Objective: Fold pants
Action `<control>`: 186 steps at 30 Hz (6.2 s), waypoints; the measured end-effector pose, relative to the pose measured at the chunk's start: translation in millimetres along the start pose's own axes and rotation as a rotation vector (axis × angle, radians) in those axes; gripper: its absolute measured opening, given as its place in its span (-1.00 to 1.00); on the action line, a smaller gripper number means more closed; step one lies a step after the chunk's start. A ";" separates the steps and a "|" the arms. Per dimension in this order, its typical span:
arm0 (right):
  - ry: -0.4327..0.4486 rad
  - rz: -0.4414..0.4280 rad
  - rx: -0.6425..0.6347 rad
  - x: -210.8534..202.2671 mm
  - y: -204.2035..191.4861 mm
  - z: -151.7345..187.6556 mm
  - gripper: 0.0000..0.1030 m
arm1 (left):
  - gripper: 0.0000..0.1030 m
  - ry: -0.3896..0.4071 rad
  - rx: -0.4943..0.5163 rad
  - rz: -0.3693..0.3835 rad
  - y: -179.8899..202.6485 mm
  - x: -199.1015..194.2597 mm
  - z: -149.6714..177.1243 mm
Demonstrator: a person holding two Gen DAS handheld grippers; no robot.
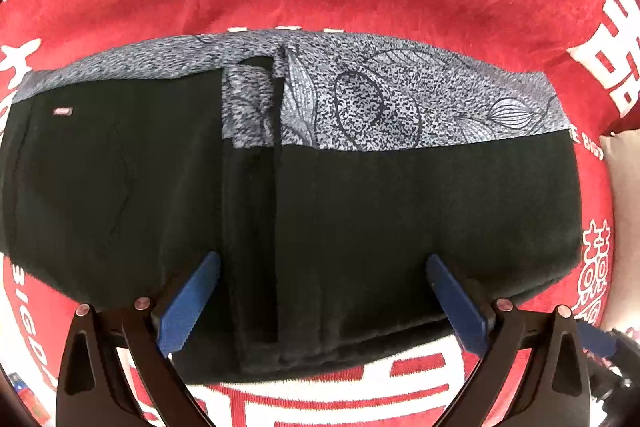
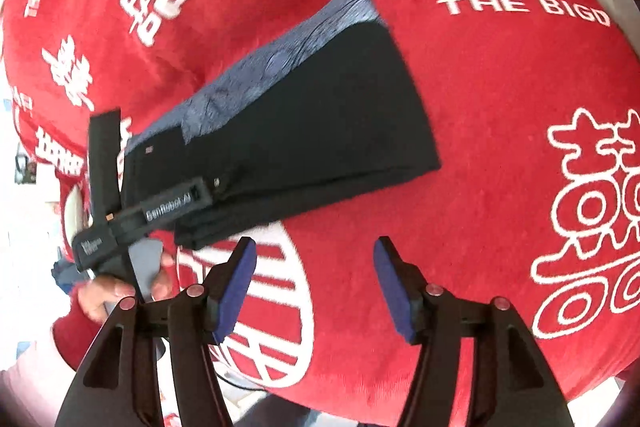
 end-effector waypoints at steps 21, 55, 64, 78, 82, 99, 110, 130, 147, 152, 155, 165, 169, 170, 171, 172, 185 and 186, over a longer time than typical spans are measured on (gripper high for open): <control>-0.028 0.315 -0.519 105.3 -134.6 2.4 0.34 | 1.00 0.271 -0.522 0.015 -257.4 -79.0 49.9; 0.024 0.290 -0.507 84.9 -157.1 -7.0 0.36 | -0.43 0.392 -0.592 0.012 -285.4 -52.0 23.1; -0.137 0.042 -0.579 91.1 -288.9 -61.6 0.58 | -0.43 0.448 -0.182 -0.198 -227.7 -76.4 9.8; -0.580 0.076 -0.830 239.6 -465.4 -30.3 0.74 | -0.43 0.479 -0.079 -0.235 -216.6 -79.5 11.1; -0.660 0.159 -0.883 272.7 -467.4 -11.2 0.74 | -0.43 0.482 -0.067 -0.242 -215.9 -79.5 13.0; -0.474 -0.114 -0.693 169.6 -394.3 -68.2 -0.69 | -0.43 0.564 0.119 -0.194 -145.0 -131.2 -6.5; -0.217 -0.397 -0.400 28.8 -267.1 -120.5 -0.68 | -0.43 0.610 0.331 -0.051 -22.8 -178.2 -12.0; -0.018 -0.508 0.055 -23.0 -8.9 -104.6 -0.68 | -0.43 0.440 0.695 0.009 166.6 -101.6 44.6; -0.018 -0.396 0.121 31.7 63.3 -87.1 -0.37 | 0.46 0.307 0.688 -0.030 167.7 -63.4 71.1; 0.017 -0.051 0.013 1.4 63.2 -90.1 -0.02 | 0.46 0.272 0.539 0.025 133.8 -90.0 53.3; 0.012 0.069 0.028 -13.2 67.7 -83.3 -0.06 | 0.46 0.261 0.409 0.016 99.1 -99.3 33.0; 0.128 0.179 -0.120 -44.8 32.0 -48.0 -0.46 | 0.46 0.170 0.228 -0.095 23.2 -83.9 2.6; 0.129 0.170 -0.192 -31.9 0.0 -48.9 -0.46 | 0.46 0.095 0.171 -0.067 11.2 -59.1 7.4; 0.120 0.169 -0.202 -29.1 -1.7 -46.6 -0.46 | 0.47 0.088 0.158 -0.063 7.7 -53.5 10.2; 0.113 0.173 -0.210 -24.8 -4.8 -45.1 -0.46 | 0.53 0.092 0.160 -0.064 6.4 -51.5 11.5; 0.101 0.182 -0.220 -18.0 -6.5 -44.4 -0.46 | 0.61 0.098 0.165 -0.069 5.4 -50.1 13.0; 0.051 0.258 -0.170 6.3 5.8 -38.3 -0.43 | 0.89 0.072 0.142 -0.053 -0.4 -42.5 12.6; 0.050 0.263 -0.176 7.1 5.1 -38.3 -0.42 | 0.89 0.070 0.142 -0.052 -0.5 -41.7 12.5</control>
Point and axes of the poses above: each gripper's, at about its wrist camera, not at the fingertips, and x roughly the way its jaws point, y to its right, z to its underside, the point moved 3 cm from there along x, roughly the way its jaws point, and after that the axes turned 10 degrees about y, right-handed, at the moved point
